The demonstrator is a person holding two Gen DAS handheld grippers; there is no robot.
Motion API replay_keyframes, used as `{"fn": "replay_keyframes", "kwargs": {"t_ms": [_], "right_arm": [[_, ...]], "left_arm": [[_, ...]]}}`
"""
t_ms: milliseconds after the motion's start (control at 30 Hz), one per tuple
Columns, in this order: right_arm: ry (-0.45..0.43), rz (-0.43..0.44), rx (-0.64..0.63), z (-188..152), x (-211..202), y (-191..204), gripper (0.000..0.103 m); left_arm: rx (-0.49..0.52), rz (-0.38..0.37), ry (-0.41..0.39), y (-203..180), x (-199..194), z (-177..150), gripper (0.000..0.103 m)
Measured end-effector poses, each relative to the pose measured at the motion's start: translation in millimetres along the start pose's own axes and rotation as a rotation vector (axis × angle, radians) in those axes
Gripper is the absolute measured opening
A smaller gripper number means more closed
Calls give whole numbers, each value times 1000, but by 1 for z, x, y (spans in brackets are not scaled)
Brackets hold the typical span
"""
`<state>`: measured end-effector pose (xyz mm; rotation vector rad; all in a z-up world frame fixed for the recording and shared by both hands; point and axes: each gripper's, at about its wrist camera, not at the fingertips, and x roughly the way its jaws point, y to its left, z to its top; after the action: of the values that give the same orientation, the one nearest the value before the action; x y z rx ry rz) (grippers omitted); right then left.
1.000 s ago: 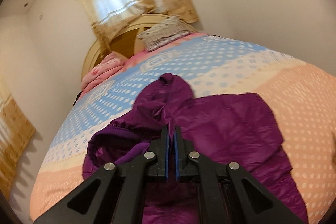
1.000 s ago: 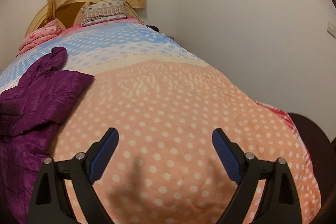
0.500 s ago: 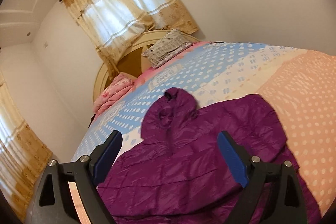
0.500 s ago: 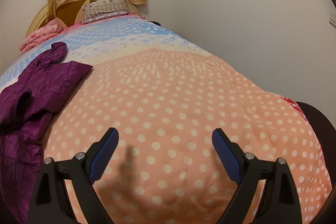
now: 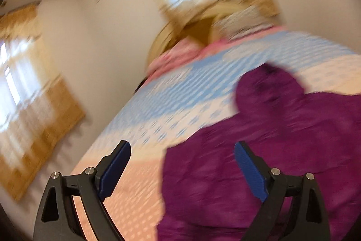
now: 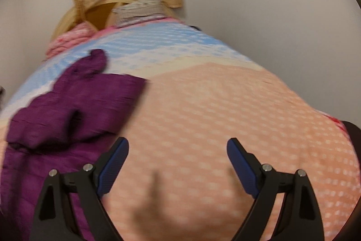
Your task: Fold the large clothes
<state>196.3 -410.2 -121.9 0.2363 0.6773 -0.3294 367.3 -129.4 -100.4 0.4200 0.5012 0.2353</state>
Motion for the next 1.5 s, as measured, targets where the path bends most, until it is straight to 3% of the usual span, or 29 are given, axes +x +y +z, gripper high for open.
{"fn": "replay_keyframes", "kwargs": {"t_ms": [167, 267, 333, 400, 500, 633, 767, 833, 867, 900, 1000, 1100, 1133, 1200, 1367, 1500], "right_arm": [[65, 198, -22, 17, 32, 65, 82], [127, 245, -40, 15, 59, 92, 75], [183, 269, -50, 11, 79, 105, 63], [209, 254, -63, 5, 90, 111, 15], [175, 214, -46, 5, 86, 102, 11], [139, 111, -41, 9, 81, 87, 9], [156, 57, -63, 11, 85, 87, 11], [138, 1, -87, 15, 81, 91, 29], [113, -39, -79, 18, 74, 90, 58], [95, -47, -58, 21, 68, 87, 71], [1, -107, -28, 34, 46, 89, 71], [-38, -13, -45, 46, 41, 110, 56], [-23, 25, -47, 48, 47, 119, 50], [6, 71, -52, 48, 67, 134, 45], [82, 0, -87, 31, 126, 149, 38], [125, 0, -72, 16, 138, 139, 34]], "left_arm": [[-92, 58, 156, 42, 58, -33, 93], [-99, 73, 184, 54, 72, -48, 93], [-108, 82, 198, 61, 79, -53, 93], [-130, 83, 219, 69, 88, -58, 93], [-187, 90, 250, 91, 100, -64, 93], [-235, 83, 279, 102, 110, -66, 93], [-255, 24, 282, 94, 110, -60, 93], [-258, -17, 276, 85, 108, -53, 93], [-259, -31, 269, 82, 106, -49, 93], [-259, -48, 256, 77, 105, -43, 93], [-257, -90, 217, 65, 101, -29, 93], [-247, -131, 203, 46, 104, -19, 93], [-247, -154, 216, 40, 108, -18, 93], [-246, -162, 252, 28, 119, -22, 93], [-224, -148, 345, 8, 150, -51, 93], [-252, -195, 372, 8, 159, -59, 95]]}}
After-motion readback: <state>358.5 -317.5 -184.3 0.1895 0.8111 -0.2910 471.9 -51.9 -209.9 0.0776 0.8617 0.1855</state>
